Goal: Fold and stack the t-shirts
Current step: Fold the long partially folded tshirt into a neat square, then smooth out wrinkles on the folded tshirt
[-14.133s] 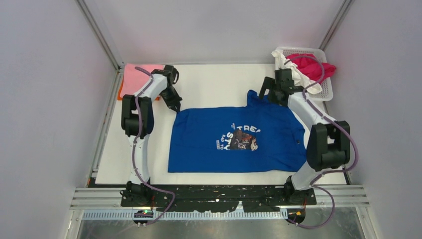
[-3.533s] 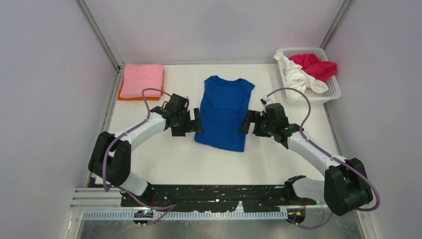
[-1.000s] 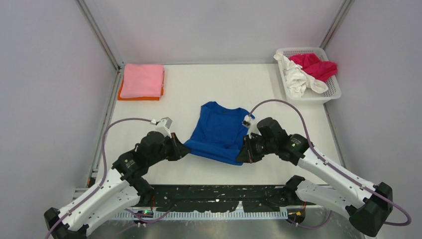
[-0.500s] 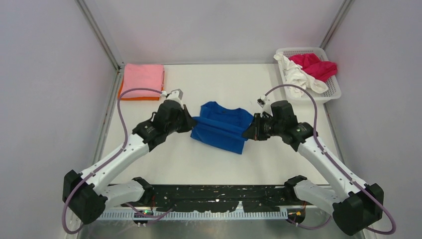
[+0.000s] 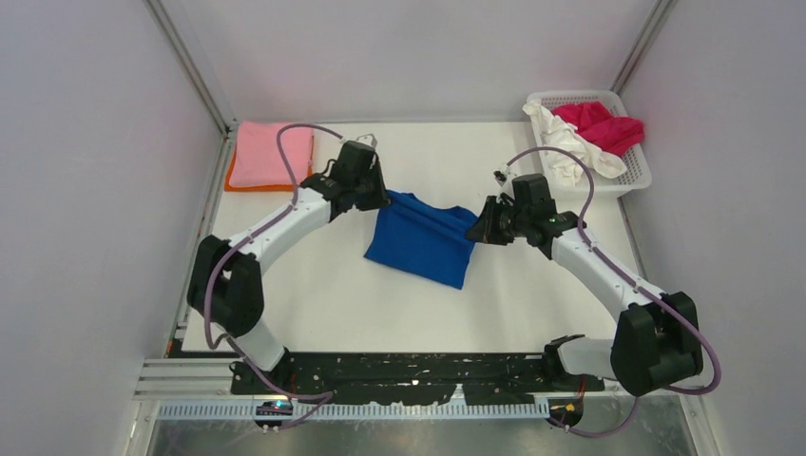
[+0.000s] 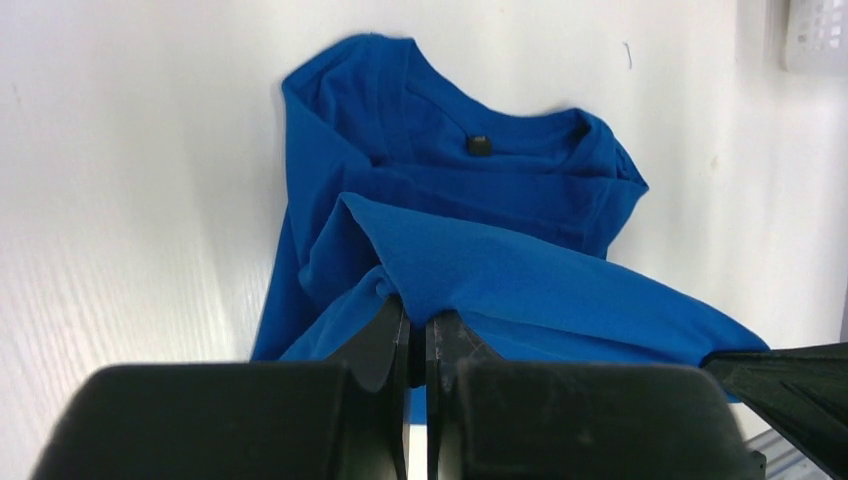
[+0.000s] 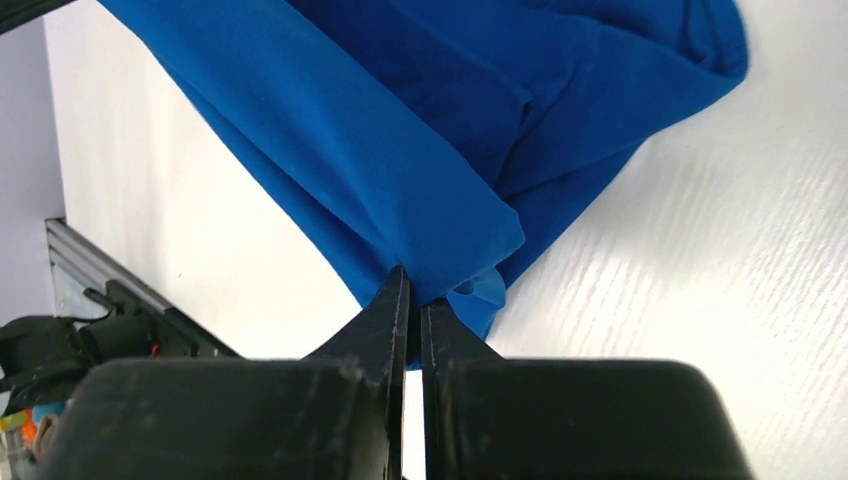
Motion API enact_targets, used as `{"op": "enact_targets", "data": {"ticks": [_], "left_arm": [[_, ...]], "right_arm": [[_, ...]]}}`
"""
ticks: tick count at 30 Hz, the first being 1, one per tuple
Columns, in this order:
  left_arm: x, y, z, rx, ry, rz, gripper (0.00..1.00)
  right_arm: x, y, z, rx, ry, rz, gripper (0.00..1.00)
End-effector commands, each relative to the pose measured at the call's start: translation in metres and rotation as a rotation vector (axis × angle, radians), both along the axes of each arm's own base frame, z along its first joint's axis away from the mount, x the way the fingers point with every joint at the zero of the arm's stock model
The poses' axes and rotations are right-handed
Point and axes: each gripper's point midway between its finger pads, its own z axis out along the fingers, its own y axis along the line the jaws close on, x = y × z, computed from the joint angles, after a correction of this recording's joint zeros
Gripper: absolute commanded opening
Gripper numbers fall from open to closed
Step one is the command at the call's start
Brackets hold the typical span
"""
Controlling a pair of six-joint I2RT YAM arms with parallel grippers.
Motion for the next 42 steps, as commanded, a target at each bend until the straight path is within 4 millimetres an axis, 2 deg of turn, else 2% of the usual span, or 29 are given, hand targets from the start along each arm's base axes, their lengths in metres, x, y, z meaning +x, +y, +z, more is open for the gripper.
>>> {"op": "enact_targets", "data": {"ticks": [1,7,9,10,11,12,13,14,15,16,17,19,20,22,24,25,27,28,29,30,31,32,33,34,35,36,37,38,42], "left_arm": [[0.041,0.010,0.004,0.074,-0.039,0.028,0.00],[0.062,0.000,-0.022,0.092,0.051,0.012,0.00],[0.069,-0.002,-0.026,0.095,0.073,0.012,0.00],[0.072,-0.002,-0.028,0.099,0.080,0.014,0.04],[0.074,-0.002,-0.029,0.103,0.085,0.015,0.15],[0.077,-0.002,-0.029,0.103,0.088,0.018,0.30],[0.078,0.000,-0.029,0.108,0.102,0.023,0.53],[0.080,0.001,-0.027,0.109,0.105,0.027,0.69],[0.079,-0.003,-0.024,0.093,0.114,0.009,0.91],[0.079,-0.003,-0.020,0.091,0.114,0.002,0.99],[0.079,-0.003,-0.018,0.093,0.114,-0.004,0.99],[0.076,-0.002,-0.014,0.097,0.115,-0.016,1.00],[0.073,-0.004,-0.011,0.086,0.115,-0.029,1.00],[0.064,-0.009,-0.008,0.046,0.111,-0.066,1.00],[0.053,-0.023,-0.002,-0.040,0.098,-0.131,1.00],[0.048,-0.028,-0.005,-0.076,0.106,-0.155,1.00],[0.045,-0.041,-0.002,-0.139,0.105,-0.196,1.00],[0.047,-0.045,-0.002,-0.158,0.107,-0.207,1.00],[0.050,-0.049,-0.003,-0.169,0.104,-0.209,1.00],[0.054,-0.051,-0.005,-0.177,0.107,-0.207,1.00],[0.057,-0.054,-0.009,-0.187,0.116,-0.209,1.00],[0.061,-0.058,-0.011,-0.196,0.118,-0.217,1.00],[0.065,-0.061,-0.017,-0.199,0.127,-0.215,1.00],[0.070,-0.063,-0.022,-0.199,0.135,-0.207,1.00],[0.075,-0.062,-0.033,-0.180,0.154,-0.183,1.00],[0.080,-0.060,-0.046,-0.154,0.188,-0.159,1.00],[0.082,-0.058,-0.056,-0.133,0.225,-0.141,1.00],[0.083,-0.057,-0.068,-0.117,0.267,-0.134,1.00],[0.069,-0.051,-0.107,-0.092,0.391,-0.118,1.00]], "right_arm": [[0.035,-0.019,0.004,-0.064,-0.081,-0.102,0.06],[0.051,-0.025,-0.020,-0.070,-0.047,-0.124,0.15],[0.057,-0.024,-0.027,-0.065,-0.024,-0.124,0.20],[0.062,-0.024,-0.026,-0.057,-0.027,-0.128,0.27],[0.065,-0.024,-0.031,-0.057,-0.013,-0.134,0.31],[0.072,-0.025,-0.028,-0.047,-0.026,-0.149,0.45],[0.076,-0.027,-0.030,-0.047,-0.026,-0.161,0.54],[0.084,-0.032,-0.027,-0.054,-0.042,-0.199,0.71],[0.089,-0.035,-0.025,-0.057,-0.047,-0.226,0.73],[0.093,-0.039,-0.023,-0.068,-0.062,-0.251,0.78],[0.096,-0.039,-0.017,-0.057,-0.085,-0.256,0.80],[0.094,-0.028,-0.006,0.002,-0.113,-0.208,0.96],[0.091,-0.023,0.000,0.025,-0.130,-0.186,0.98],[0.083,-0.009,0.005,0.070,-0.149,-0.118,0.96],[0.073,0.005,0.013,0.097,-0.185,-0.056,0.95],[0.068,0.014,0.014,0.115,-0.194,-0.019,0.95],[0.066,0.028,0.021,0.169,-0.216,0.013,0.96],[0.067,0.032,0.020,0.195,-0.201,0.012,0.95],[0.071,0.039,0.028,0.230,-0.231,0.028,0.95],[0.076,0.042,0.023,0.252,-0.211,0.015,0.95],[0.084,0.043,0.029,0.267,-0.239,0.006,0.95],[0.090,0.045,0.020,0.274,-0.211,-0.011,0.95],[0.101,0.046,0.026,0.281,-0.231,-0.031,0.95],[0.112,0.046,0.019,0.288,-0.211,-0.060,0.95],[0.120,0.045,0.005,0.282,-0.181,-0.079,0.95],[0.130,0.043,0.006,0.290,-0.177,-0.112,0.96],[0.136,0.040,-0.008,0.283,-0.144,-0.137,0.95],[0.143,0.037,-0.011,0.280,-0.133,-0.159,0.95],[0.150,0.020,-0.059,0.200,-0.019,-0.232,0.95]]}}
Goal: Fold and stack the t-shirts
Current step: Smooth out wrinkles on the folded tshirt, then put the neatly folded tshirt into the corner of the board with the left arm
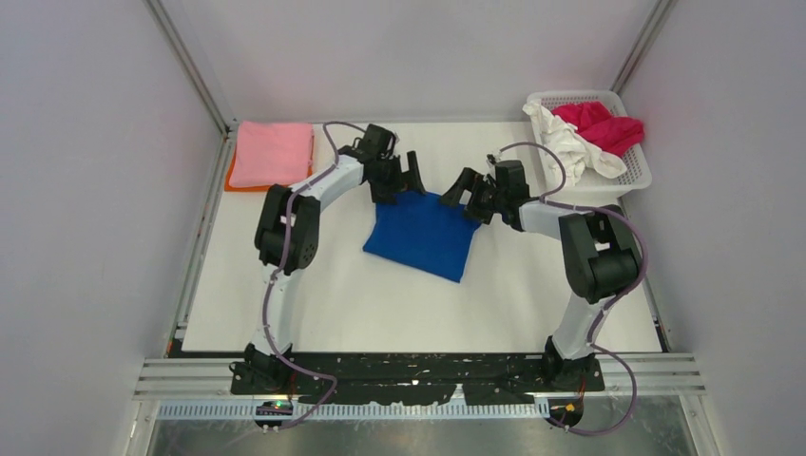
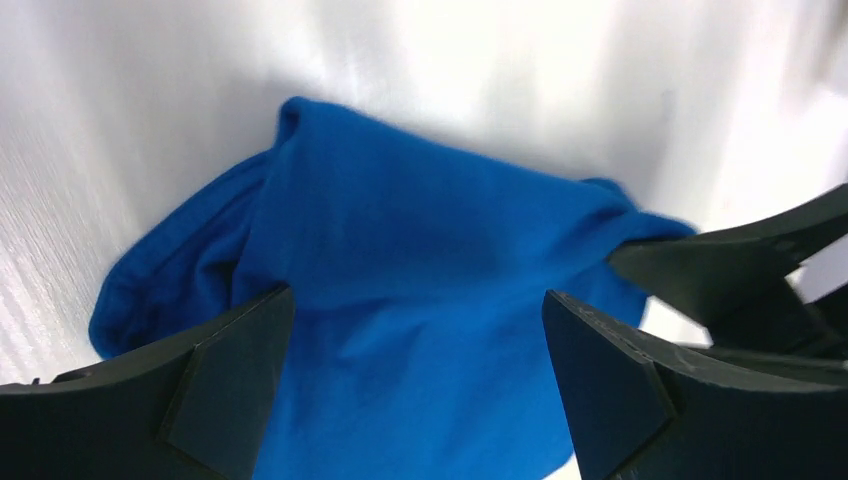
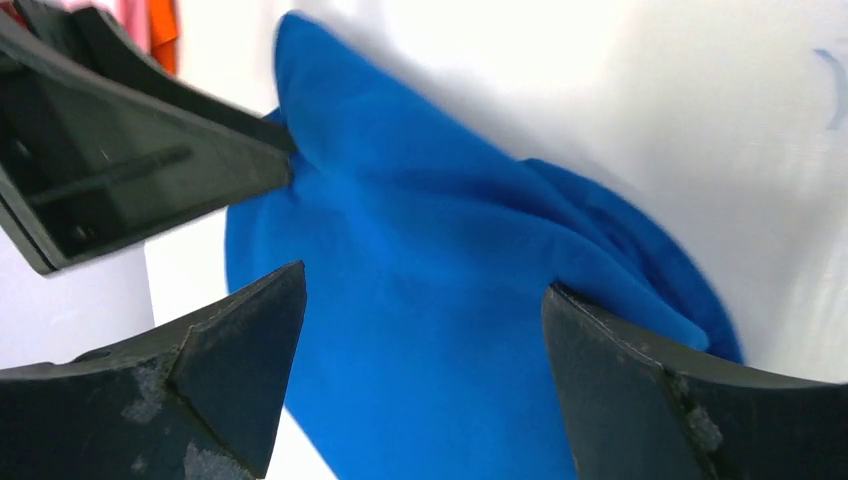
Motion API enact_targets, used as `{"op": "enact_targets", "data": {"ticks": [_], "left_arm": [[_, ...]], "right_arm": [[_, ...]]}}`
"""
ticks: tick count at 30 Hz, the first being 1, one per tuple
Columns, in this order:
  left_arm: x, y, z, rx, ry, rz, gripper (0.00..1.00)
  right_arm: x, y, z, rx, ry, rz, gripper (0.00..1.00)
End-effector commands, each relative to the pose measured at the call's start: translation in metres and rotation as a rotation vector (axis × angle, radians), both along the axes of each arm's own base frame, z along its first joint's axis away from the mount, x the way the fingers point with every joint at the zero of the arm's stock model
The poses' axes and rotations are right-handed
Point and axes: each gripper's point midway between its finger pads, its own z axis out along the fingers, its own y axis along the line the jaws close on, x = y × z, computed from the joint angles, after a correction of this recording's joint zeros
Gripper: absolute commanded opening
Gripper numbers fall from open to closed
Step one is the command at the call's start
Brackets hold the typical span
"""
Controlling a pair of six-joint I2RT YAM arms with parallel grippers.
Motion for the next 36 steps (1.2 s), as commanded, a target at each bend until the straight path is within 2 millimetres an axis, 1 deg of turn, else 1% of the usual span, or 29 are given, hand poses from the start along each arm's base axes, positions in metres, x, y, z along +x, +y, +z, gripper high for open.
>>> {"op": "enact_targets", "data": {"ticks": [1,2,3,8,10,11,12,13,14,15,16,17,19,21,22,23,24,25,26,27,28,29,30,31,32,33,34,35,36], "left_arm": [[-0.024,0.012,-0.030,0.043,0.144,0.014,1.00],[-0.030,0.016,-0.035,0.051,0.153,0.015,1.00],[-0.042,0.023,-0.045,0.070,0.179,0.016,1.00],[-0.084,0.047,-0.052,0.099,0.194,0.034,1.00],[-0.103,0.056,-0.052,0.102,0.202,0.044,1.00],[-0.113,0.059,-0.050,0.099,0.206,0.048,1.00],[-0.121,0.059,-0.046,0.088,0.204,0.052,1.00],[-0.128,0.059,-0.038,0.069,0.182,0.050,1.00],[-0.133,0.057,-0.033,0.060,0.161,0.045,1.00],[-0.137,0.057,-0.028,0.059,0.137,0.045,1.00],[-0.138,0.057,-0.023,0.064,0.113,0.047,1.00],[-0.138,0.058,-0.018,0.071,0.092,0.053,1.00],[-0.133,0.059,-0.004,0.072,0.052,0.066,1.00],[-0.124,0.062,0.015,0.078,-0.005,0.087,0.99],[-0.124,0.065,0.021,0.087,-0.017,0.095,0.99],[-0.124,0.068,0.027,0.099,-0.029,0.107,0.99],[-0.126,0.072,0.031,0.105,-0.037,0.117,0.99],[-0.130,0.075,0.033,0.107,-0.043,0.122,0.99],[-0.136,0.078,0.031,0.113,-0.039,0.128,0.99],[-0.143,0.082,0.029,0.120,-0.033,0.134,0.99],[-0.150,0.086,0.024,0.125,-0.023,0.138,0.99],[-0.157,0.089,0.017,0.132,-0.004,0.145,0.99],[-0.163,0.091,0.009,0.136,0.019,0.149,0.99],[-0.168,0.092,0.003,0.137,0.042,0.147,0.99],[-0.173,0.091,-0.004,0.137,0.067,0.141,0.99],[-0.176,0.089,-0.009,0.132,0.086,0.133,0.99],[-0.178,0.086,-0.014,0.125,0.100,0.126,0.99],[-0.179,0.082,-0.018,0.117,0.112,0.120,0.99],[-0.179,0.077,-0.022,0.108,0.121,0.115,0.99]], "right_arm": [[0.021,-0.013,-0.017,-0.027,0.042,-0.081,0.96],[0.018,-0.014,-0.025,-0.040,0.076,-0.078,0.95],[0.014,-0.015,-0.036,-0.049,0.108,-0.074,0.95],[-0.016,-0.010,-0.064,-0.070,0.200,-0.013,0.95],[-0.026,-0.008,-0.064,-0.074,0.204,0.005,0.96],[-0.035,-0.009,-0.068,-0.079,0.214,0.010,0.95],[-0.041,-0.005,-0.061,-0.078,0.195,0.021,0.95],[-0.051,-0.006,-0.067,-0.090,0.202,0.022,0.95],[-0.055,-0.001,-0.059,-0.092,0.178,0.035,0.95],[-0.062,-0.002,-0.061,-0.105,0.179,0.037,0.95],[-0.064,0.002,-0.053,-0.105,0.156,0.047,0.95],[-0.065,0.002,-0.051,-0.110,0.148,0.051,0.96],[-0.061,0.002,-0.034,-0.117,0.107,0.057,0.95],[-0.055,0.002,-0.011,-0.120,0.059,0.059,0.95],[-0.053,0.002,0.006,-0.115,0.018,0.058,0.96],[-0.055,0.003,0.014,-0.113,0.006,0.060,0.95],[-0.056,0.001,0.034,-0.105,-0.047,0.047,0.96],[-0.062,-0.001,0.049,-0.098,-0.088,0.040,0.95],[-0.064,-0.006,0.054,-0.106,-0.108,0.021,0.95],[-0.075,-0.012,0.061,-0.111,-0.127,0.010,0.96],[-0.078,-0.019,0.061,-0.137,-0.135,-0.013,0.95],[-0.090,-0.026,0.065,-0.148,-0.141,-0.024,0.95],[-0.092,-0.033,0.065,-0.171,-0.149,-0.047,0.96],[-0.103,-0.040,0.066,-0.180,-0.152,-0.059,0.96],[-0.110,-0.048,0.057,-0.205,-0.135,-0.082,0.96],[-0.114,-0.052,0.066,-0.201,-0.165,-0.098,0.96],[-0.121,-0.059,0.058,-0.220,-0.145,-0.116,0.95],[-0.124,-0.062,0.064,-0.218,-0.168,-0.126,0.95],[-0.129,-0.068,0.058,-0.243,-0.152,-0.137,0.95]]}}
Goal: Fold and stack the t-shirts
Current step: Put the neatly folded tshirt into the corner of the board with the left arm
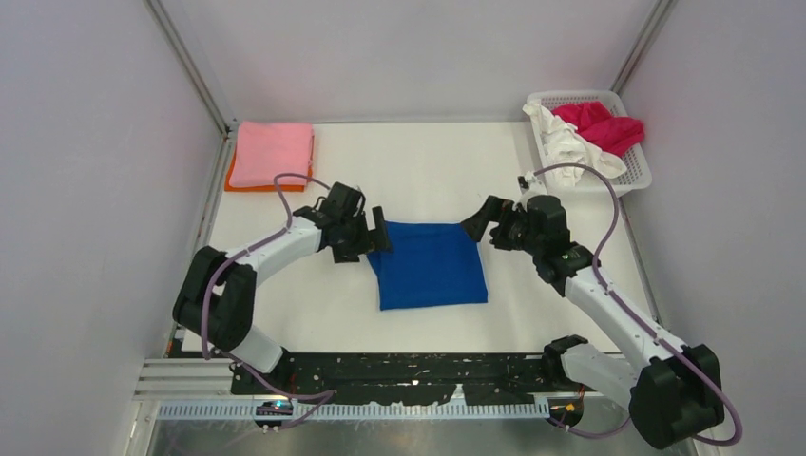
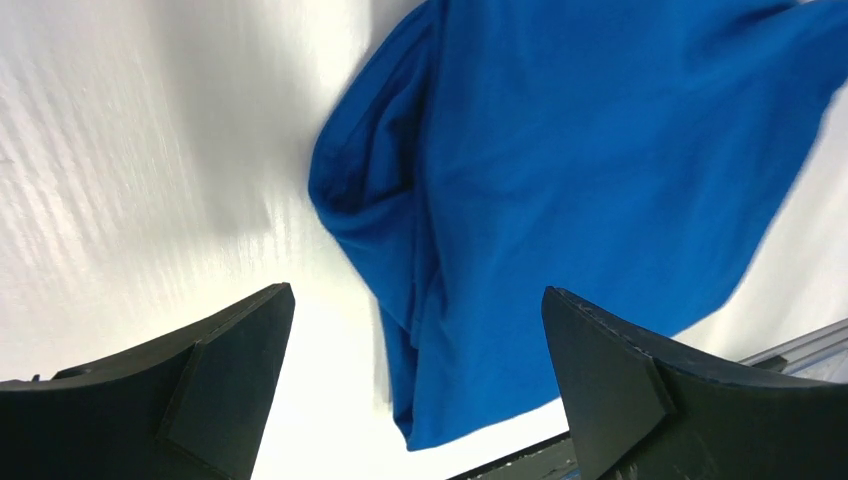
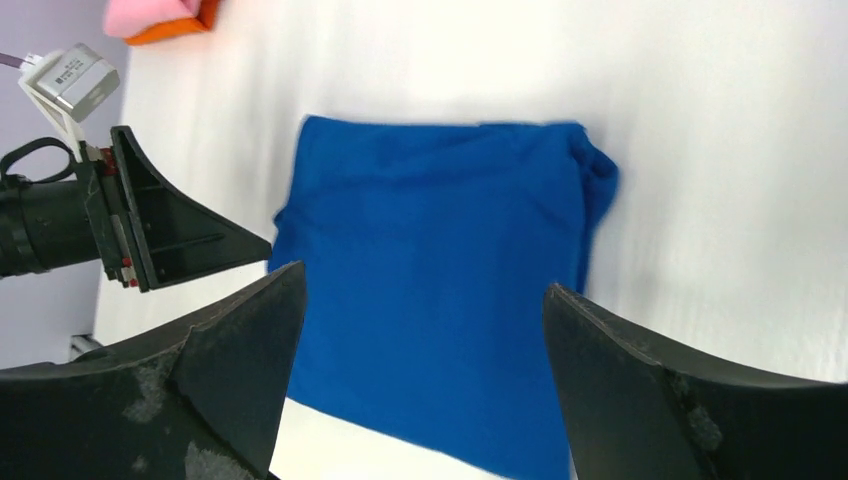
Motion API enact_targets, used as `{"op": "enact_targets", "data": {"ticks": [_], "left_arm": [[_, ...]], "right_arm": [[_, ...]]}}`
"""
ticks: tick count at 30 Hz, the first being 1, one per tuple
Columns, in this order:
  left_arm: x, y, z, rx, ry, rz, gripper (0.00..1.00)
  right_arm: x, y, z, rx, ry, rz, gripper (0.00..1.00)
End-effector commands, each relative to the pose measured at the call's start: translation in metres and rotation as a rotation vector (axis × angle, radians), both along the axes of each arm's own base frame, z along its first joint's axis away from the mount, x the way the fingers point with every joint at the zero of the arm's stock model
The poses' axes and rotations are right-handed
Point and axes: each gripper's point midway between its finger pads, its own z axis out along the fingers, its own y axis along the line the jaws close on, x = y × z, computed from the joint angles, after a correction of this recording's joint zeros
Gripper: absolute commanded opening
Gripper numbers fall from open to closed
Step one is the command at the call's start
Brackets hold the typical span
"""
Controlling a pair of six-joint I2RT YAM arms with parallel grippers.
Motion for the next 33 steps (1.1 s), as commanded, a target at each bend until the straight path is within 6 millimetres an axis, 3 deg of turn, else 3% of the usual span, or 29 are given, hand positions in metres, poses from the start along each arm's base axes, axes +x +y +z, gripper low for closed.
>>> {"op": "enact_targets", "data": {"ticks": [1,9,15,20,24,28,33], "left_arm": [[-0.007,-0.015,-0.021,-0.031,0.062,-0.011,0.99],[0.005,-0.044,-0.042,-0.028,0.095,-0.043,0.99],[0.004,-0.059,-0.063,0.010,0.159,-0.075,0.78],[0.005,-0.055,-0.072,0.164,0.164,-0.061,0.49],[0.008,-0.059,-0.079,0.208,0.178,-0.070,0.02],[0.017,-0.068,-0.069,0.189,0.150,-0.149,0.00],[0.060,-0.023,-0.027,0.413,-0.009,-0.076,0.00]], "right_arm": [[-0.023,-0.033,-0.028,-0.114,0.060,-0.097,0.95],[-0.043,-0.059,-0.041,-0.237,0.069,-0.128,0.95],[-0.045,-0.076,-0.049,-0.308,0.071,-0.168,0.96],[-0.045,-0.091,-0.051,-0.355,0.064,-0.220,0.95],[-0.045,-0.096,-0.052,-0.367,0.067,-0.236,0.96],[-0.044,-0.096,-0.053,-0.363,0.061,-0.237,0.95],[-0.044,-0.101,-0.049,-0.353,0.039,-0.272,0.95]]}}
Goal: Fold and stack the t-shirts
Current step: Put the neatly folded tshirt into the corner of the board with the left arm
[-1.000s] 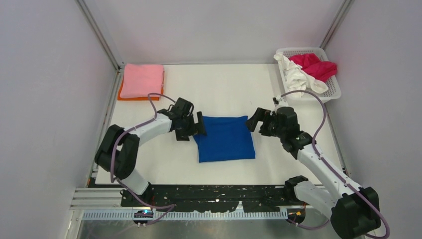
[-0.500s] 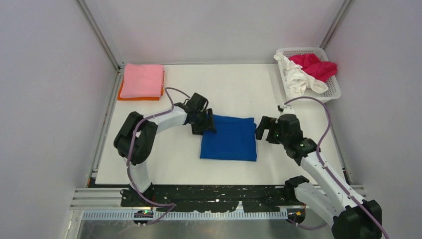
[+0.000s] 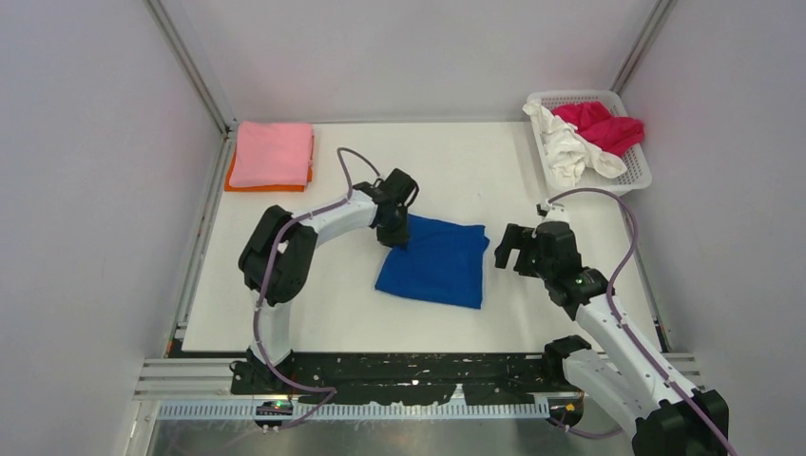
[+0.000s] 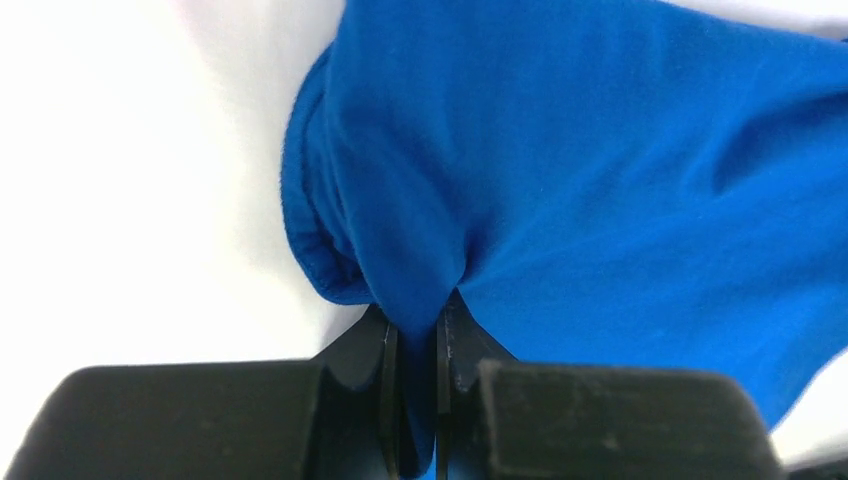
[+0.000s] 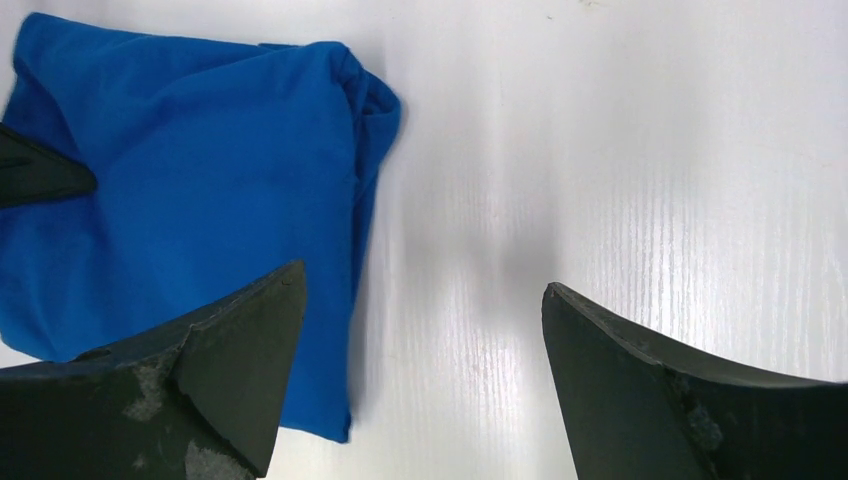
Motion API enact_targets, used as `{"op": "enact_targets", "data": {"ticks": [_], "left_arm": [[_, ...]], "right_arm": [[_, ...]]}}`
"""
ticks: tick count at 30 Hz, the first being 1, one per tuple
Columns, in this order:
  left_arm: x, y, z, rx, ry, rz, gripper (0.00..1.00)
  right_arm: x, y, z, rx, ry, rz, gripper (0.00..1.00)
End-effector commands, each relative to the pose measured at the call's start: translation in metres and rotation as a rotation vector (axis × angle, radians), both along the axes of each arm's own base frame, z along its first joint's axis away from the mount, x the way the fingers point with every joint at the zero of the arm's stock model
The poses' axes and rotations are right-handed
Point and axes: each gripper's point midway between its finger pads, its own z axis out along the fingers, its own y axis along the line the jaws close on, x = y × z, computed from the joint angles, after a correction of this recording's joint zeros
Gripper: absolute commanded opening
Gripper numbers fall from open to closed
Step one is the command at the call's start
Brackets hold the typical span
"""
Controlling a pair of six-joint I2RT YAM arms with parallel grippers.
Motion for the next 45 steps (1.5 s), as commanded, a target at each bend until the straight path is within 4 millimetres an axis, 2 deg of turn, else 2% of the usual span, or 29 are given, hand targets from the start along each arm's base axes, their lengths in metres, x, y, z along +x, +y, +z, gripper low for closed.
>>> {"op": "enact_targets", "data": {"ticks": [1,12,15,20,26,31,34,39,45], "left_arm": [[0.040,0.059,0.033,0.278,-0.154,0.036,0.00],[0.112,0.181,0.126,0.807,-0.420,0.100,0.00],[0.133,0.208,0.141,0.912,-0.450,0.117,0.00],[0.167,0.241,0.162,1.061,-0.471,0.102,0.00],[0.200,0.265,0.189,1.109,-0.530,0.119,0.00],[0.222,0.275,0.220,1.146,-0.622,0.140,0.00],[0.232,0.278,0.231,1.155,-0.634,0.142,0.00],[0.245,0.286,0.249,1.167,-0.652,0.162,0.00],[0.243,0.284,0.270,1.128,-0.687,0.167,0.00]], "right_arm": [[0.007,-0.010,0.013,-0.010,-0.078,-0.053,0.96],[0.006,-0.026,0.030,0.006,-0.177,-0.160,0.95],[0.007,-0.027,0.030,0.007,-0.193,-0.170,0.96],[0.009,-0.029,0.028,-0.002,-0.186,-0.182,0.95],[0.014,-0.025,0.022,-0.008,-0.161,-0.160,0.95],[0.016,-0.024,0.016,-0.020,-0.137,-0.155,0.95],[0.016,-0.023,0.014,-0.031,-0.124,-0.145,0.95],[0.017,-0.024,0.011,-0.043,-0.110,-0.143,0.95],[0.019,-0.026,0.008,-0.058,-0.098,-0.149,0.95]]}}
